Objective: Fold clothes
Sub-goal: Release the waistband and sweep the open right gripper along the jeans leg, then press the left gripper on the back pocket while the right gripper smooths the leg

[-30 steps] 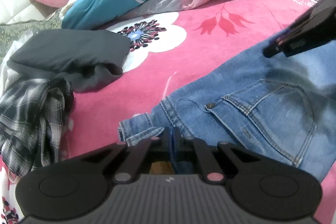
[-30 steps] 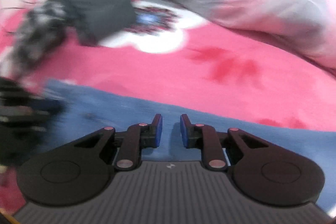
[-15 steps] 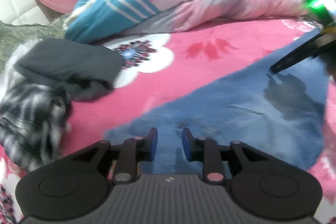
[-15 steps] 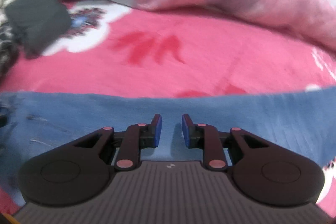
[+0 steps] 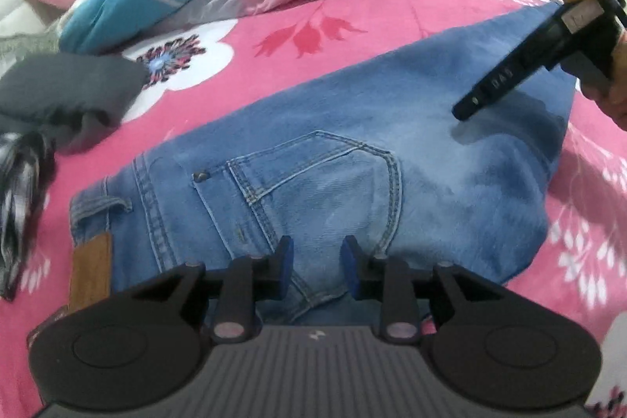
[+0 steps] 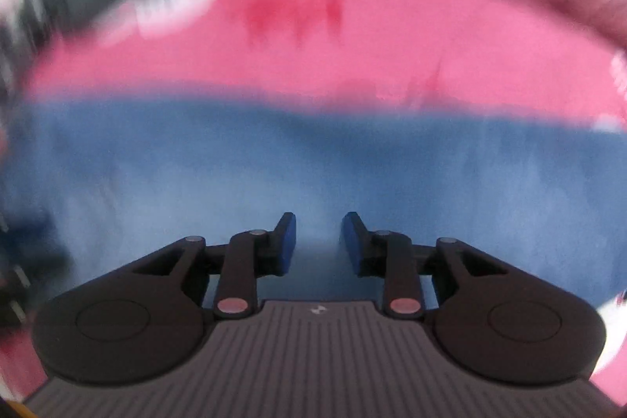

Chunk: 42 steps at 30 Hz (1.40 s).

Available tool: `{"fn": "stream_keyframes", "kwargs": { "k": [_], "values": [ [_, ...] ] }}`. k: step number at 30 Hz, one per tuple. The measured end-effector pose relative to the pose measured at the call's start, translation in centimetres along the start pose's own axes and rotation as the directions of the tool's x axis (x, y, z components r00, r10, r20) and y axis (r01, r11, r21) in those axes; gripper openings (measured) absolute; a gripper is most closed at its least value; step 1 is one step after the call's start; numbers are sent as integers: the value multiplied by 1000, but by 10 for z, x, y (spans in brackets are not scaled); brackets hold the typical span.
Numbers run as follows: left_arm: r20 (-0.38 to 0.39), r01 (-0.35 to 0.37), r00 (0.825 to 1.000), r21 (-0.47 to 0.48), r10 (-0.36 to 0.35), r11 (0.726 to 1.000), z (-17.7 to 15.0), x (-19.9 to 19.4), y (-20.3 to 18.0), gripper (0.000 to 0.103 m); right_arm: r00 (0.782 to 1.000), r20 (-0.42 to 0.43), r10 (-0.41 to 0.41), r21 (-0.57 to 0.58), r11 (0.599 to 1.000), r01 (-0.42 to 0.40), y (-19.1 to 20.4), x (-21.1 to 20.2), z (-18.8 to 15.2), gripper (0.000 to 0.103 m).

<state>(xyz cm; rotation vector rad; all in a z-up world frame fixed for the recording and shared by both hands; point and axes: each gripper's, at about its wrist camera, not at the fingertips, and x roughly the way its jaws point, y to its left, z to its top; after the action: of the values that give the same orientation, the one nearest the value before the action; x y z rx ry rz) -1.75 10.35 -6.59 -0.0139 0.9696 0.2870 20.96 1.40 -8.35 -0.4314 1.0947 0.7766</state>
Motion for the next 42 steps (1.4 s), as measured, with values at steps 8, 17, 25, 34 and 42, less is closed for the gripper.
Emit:
{"fn": "stream_keyframes", "kwargs": {
  "k": [8,17,25,34,42],
  "values": [
    [8,-96,995,-138,98,986,-6,-51,11,30,1000,-17,16,-32,999,-16,-3,2,2,29],
    [-77,-169,985,-321,152,932,-35,-36,58,30,1000,-15,4,-31,1000,-4,0,2,2,29],
    [-14,-134,990,-338,138,932,-31,-57,60,31,1000,-20,-5,-28,1000,4,0,2,4,29],
    [-47,-133,991,-344,125,930,-40,-51,65,33,1000,-15,-27,-42,999,27,4,2,3,29],
    [38,-90,993,-337,109,937,-22,-71,51,40,1000,-5,-24,-29,999,24,3,2,2,30]
  ]
}}
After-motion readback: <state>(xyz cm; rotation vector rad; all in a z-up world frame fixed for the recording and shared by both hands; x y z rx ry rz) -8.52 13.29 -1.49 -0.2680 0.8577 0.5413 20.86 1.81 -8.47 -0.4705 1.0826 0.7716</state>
